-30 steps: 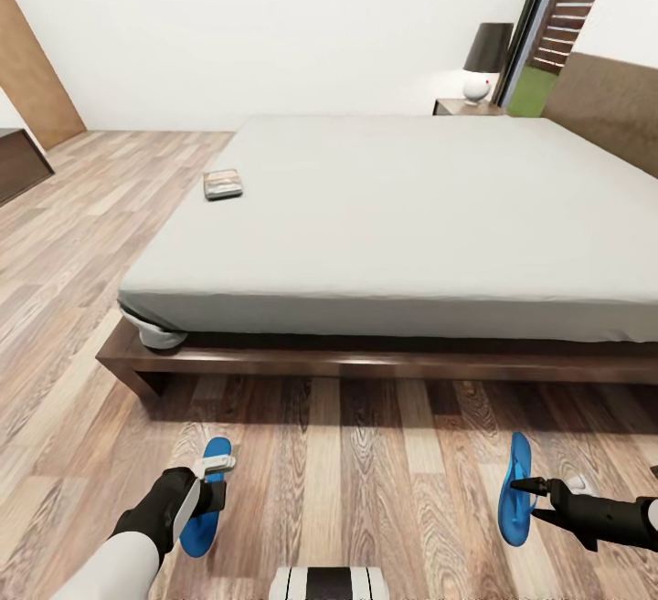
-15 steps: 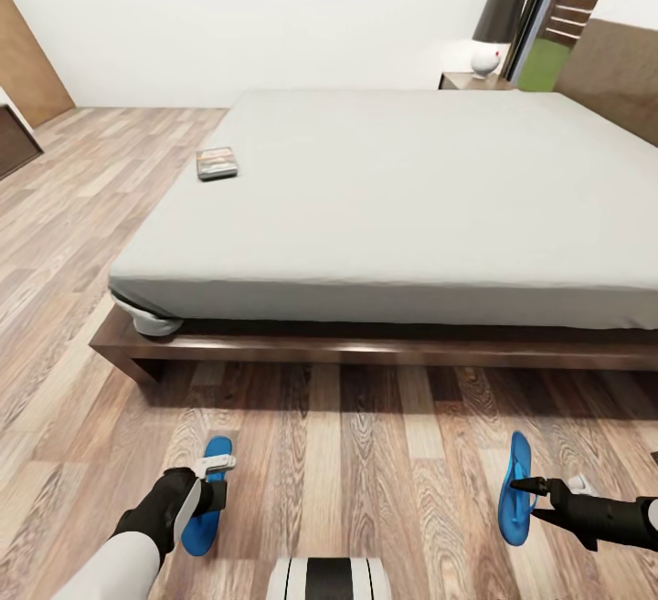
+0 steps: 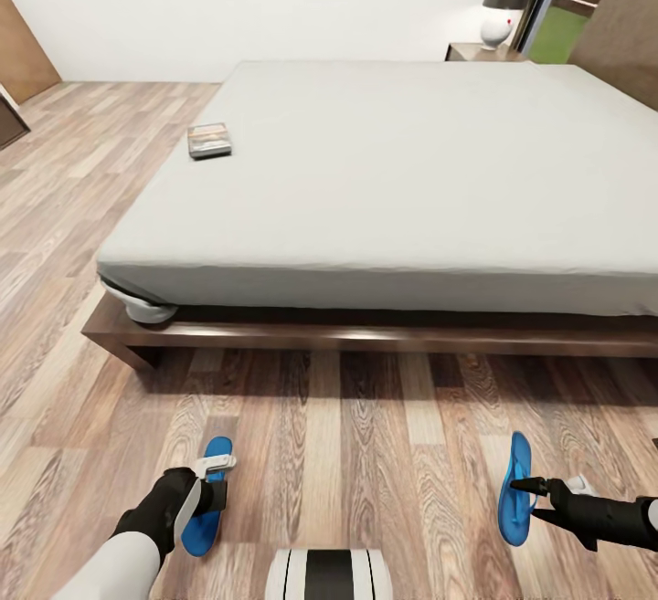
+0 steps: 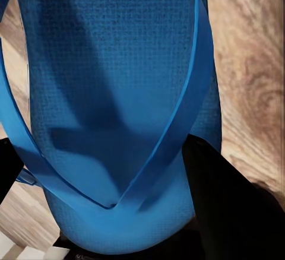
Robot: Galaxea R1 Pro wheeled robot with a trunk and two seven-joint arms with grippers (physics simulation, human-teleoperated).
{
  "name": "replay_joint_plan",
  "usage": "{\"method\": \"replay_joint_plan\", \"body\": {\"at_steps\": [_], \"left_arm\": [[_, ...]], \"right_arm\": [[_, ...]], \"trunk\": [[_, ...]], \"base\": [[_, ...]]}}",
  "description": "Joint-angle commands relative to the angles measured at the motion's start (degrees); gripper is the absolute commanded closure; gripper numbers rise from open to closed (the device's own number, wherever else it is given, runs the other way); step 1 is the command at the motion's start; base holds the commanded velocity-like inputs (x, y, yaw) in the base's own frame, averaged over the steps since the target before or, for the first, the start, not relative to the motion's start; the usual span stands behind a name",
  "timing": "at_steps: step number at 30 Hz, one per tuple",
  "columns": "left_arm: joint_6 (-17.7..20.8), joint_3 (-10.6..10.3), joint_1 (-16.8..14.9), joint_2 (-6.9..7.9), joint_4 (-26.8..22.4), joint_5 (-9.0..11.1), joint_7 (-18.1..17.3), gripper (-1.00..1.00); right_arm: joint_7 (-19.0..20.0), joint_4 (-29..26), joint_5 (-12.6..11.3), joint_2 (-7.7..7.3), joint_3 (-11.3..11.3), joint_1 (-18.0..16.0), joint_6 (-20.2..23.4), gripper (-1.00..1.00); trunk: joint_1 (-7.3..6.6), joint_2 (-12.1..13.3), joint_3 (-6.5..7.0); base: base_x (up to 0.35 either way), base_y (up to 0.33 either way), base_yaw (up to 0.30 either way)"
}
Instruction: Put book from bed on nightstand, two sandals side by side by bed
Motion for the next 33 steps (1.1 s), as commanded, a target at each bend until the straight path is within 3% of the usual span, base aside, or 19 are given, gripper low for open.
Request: {"method": "replay_joint_plan", "body": {"at_steps": [1,7,20,33], "left_arm": [[0.27,0.42,-0.02,-0.08,-0.11,-0.46,-0.19,1.0],[0.27,0.42,-0.02,-0.08,-0.17,-0.43,-0.2,1.0],[0.22,0.42,-0.02,-0.08,-0.19,-0.43,-0.2,1.0],[0.18,0.42,-0.02,-0.08,-0.19,-0.43,-0.2,1.0]], "right_arm": [[0.19,0.0,0.19,0.02,-0.16,-0.04,0.31,1.0],[0.2,0.0,0.19,0.0,-0.16,-0.03,0.31,1.0],[0.22,0.0,0.19,0.0,-0.16,-0.04,0.31,1.0],[0.18,0.0,0.19,0.0,-0.16,-0.04,0.31,1.0]], "trunk": [[0.01,-0.03,-0.27],[0.17,-0.11,-1.6],[0.17,-0.11,-1.6],[0.17,-0.11,-1.6]], "base": [[0.0,0.0,0.0],[0.0,0.0,0.0],[0.003,0.0,0.0],[0.152,0.069,0.0]]}}
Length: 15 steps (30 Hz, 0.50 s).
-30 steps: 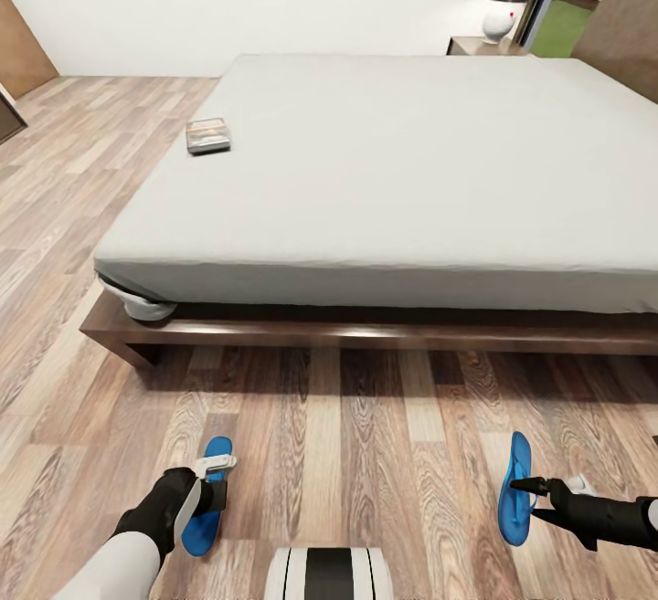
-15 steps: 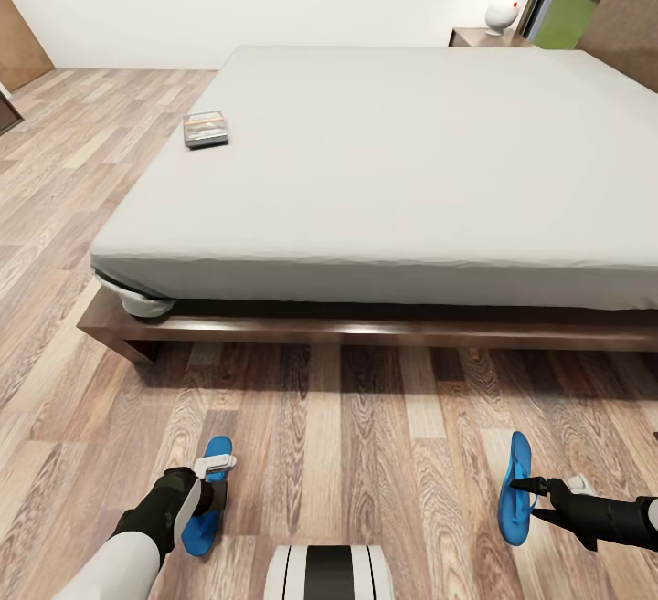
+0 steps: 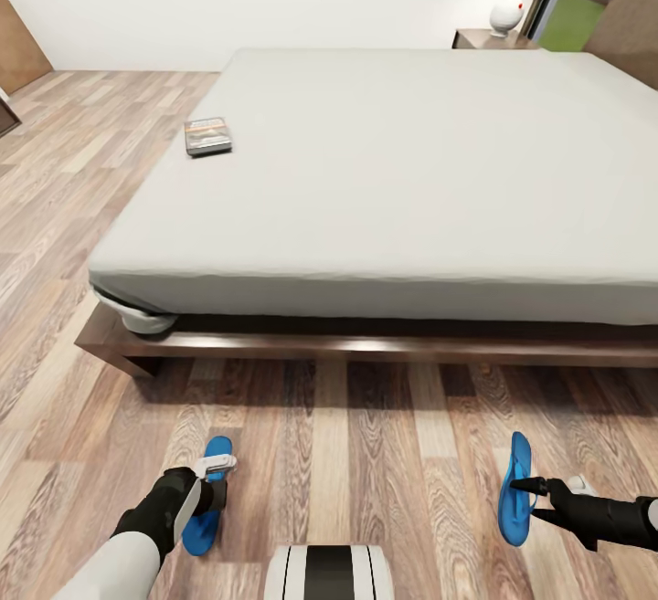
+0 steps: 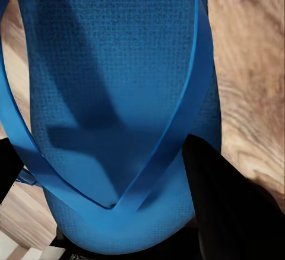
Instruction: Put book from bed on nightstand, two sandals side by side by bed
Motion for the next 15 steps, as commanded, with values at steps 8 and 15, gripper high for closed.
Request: {"method": "replay_joint_plan", "body": {"at_steps": [8,15], "left_arm": [[0.17,0.43,-0.02,-0.06,-0.09,-0.45,-0.19,1.0],[0.15,0.5,-0.02,0.0,-0.09,-0.45,-0.19,1.0]], "right_arm": [[0.25,-0.02,0.26,0.0,-0.16,0.0,0.31,1.0],[0.25,-0.02,0.26,0.01,-0.16,-0.02,0.31,1.0]], "trunk": [[0.01,-0.01,-0.04],[0.01,-0.01,-0.04]], "base": [[0.265,0.173,0.0],[0.308,0.07,0.0]]}}
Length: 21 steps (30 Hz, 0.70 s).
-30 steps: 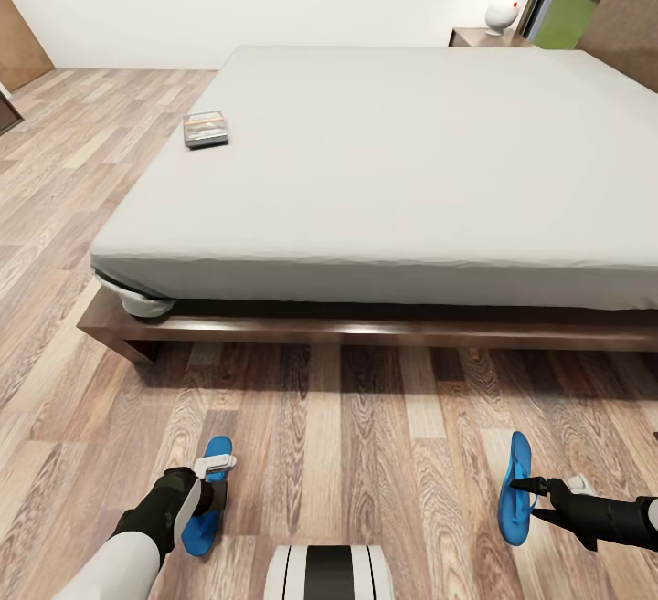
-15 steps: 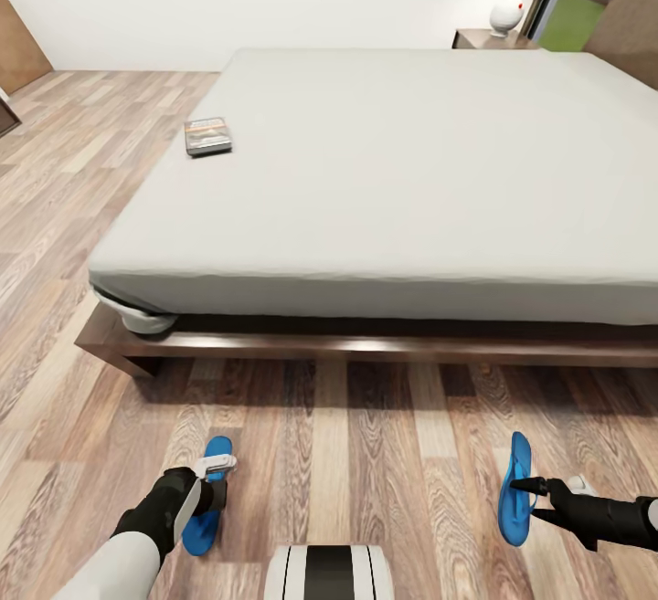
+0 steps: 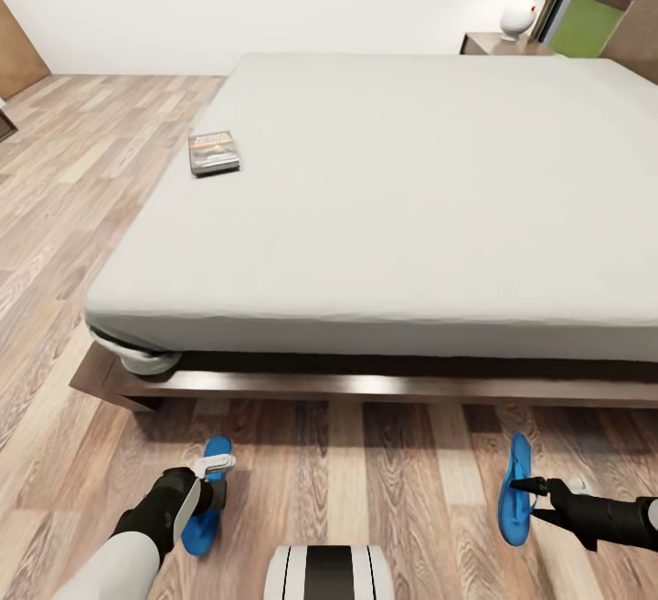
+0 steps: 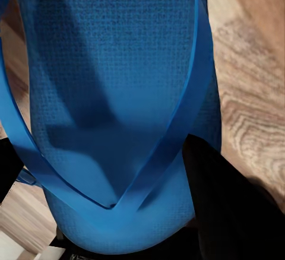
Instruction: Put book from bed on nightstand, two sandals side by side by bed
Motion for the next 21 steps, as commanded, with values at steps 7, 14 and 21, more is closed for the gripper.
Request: {"method": "replay_joint_plan", "body": {"at_steps": [7,14,21], "left_arm": [[0.25,0.43,-0.02,-0.08,-0.1,-0.46,-0.19,1.0],[-4.46,0.43,-0.02,0.01,-0.38,-0.54,-0.05,1.0],[-6.64,0.43,-0.02,-0.07,-0.21,-0.55,0.07,1.0]], "right_arm": [[0.24,-0.01,0.24,0.0,-0.16,-0.03,0.31,1.0],[0.24,-0.01,0.24,0.0,-0.16,-0.03,0.31,1.0],[0.25,-0.01,0.24,0.0,-0.16,-0.02,0.31,1.0]], "trunk": [[0.02,-0.01,-0.04],[0.02,-0.01,-0.04],[0.02,-0.01,-0.04]], "base": [[0.072,0.022,0.0],[0.003,0.001,0.0],[0.0,0.0,0.0]]}}
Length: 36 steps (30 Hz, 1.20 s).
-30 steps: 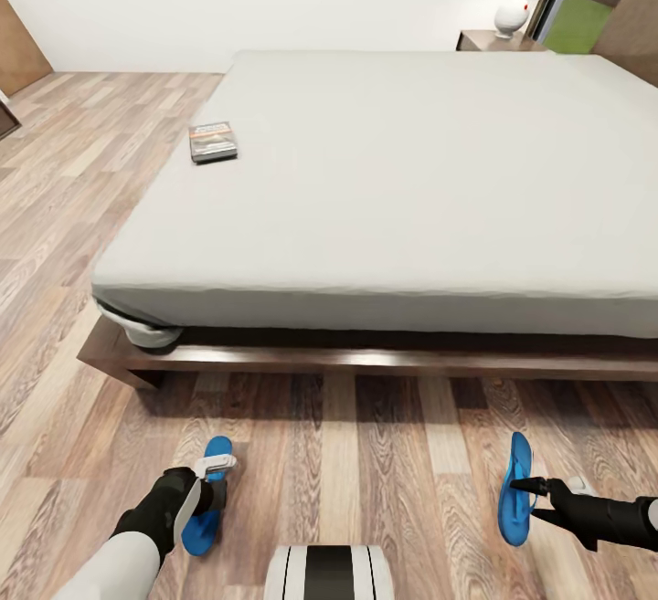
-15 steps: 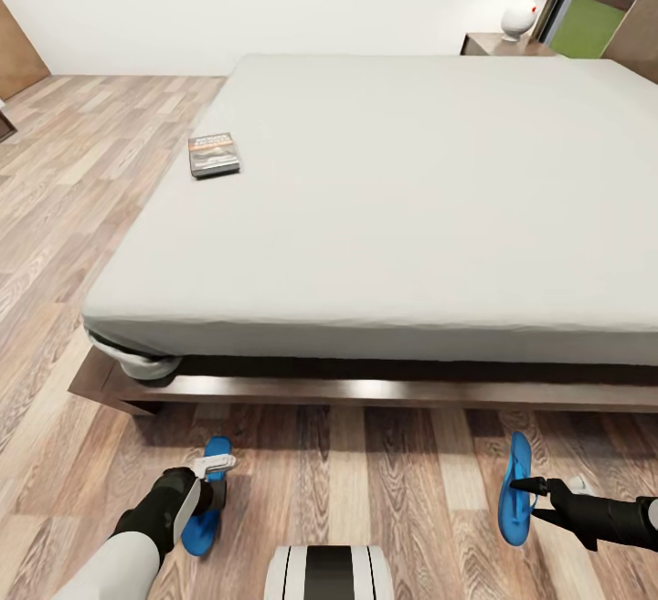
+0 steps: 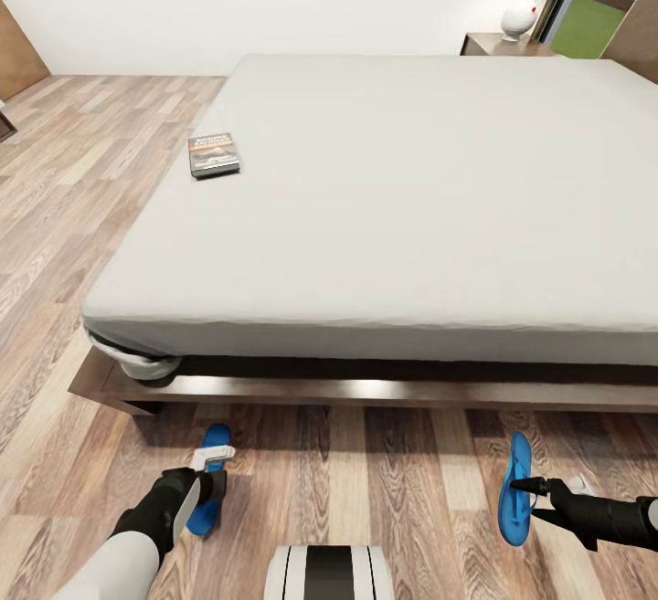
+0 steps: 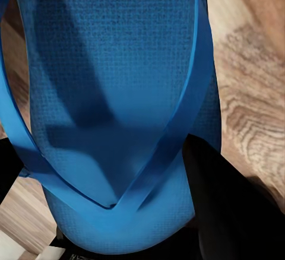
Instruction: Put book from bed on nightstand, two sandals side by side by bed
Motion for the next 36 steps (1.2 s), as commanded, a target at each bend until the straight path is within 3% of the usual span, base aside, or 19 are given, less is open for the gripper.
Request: {"method": "replay_joint_plan", "body": {"at_steps": [1,7,25,36], "left_arm": [[0.28,0.4,-0.02,-0.08,-0.11,-0.48,-0.17,1.0],[0.31,0.4,-0.02,-0.09,-0.1,-0.45,-0.09,1.0],[0.4,0.4,-0.02,-0.09,-0.09,-0.45,-0.08,1.0],[0.4,0.4,-0.02,-0.09,-0.1,-0.45,-0.09,1.0]], "right_arm": [[0.22,0.01,0.27,0.01,-0.16,-0.01,0.3,1.0],[0.22,0.01,0.27,0.01,-0.16,-0.02,0.3,1.0],[0.22,0.01,0.27,0.01,-0.16,0.0,0.3,1.0],[0.23,0.08,0.27,0.01,-0.16,0.04,0.3,1.0]], "trunk": [[-0.01,-0.02,-0.04],[-0.01,-0.02,-0.04],[0.45,-0.26,-4.02],[0.45,-0.26,-4.02]], "base": [[0.0,0.0,0.0],[0.0,0.0,0.0],[0.0,0.0,0.0],[0.0,0.0,0.0]]}}
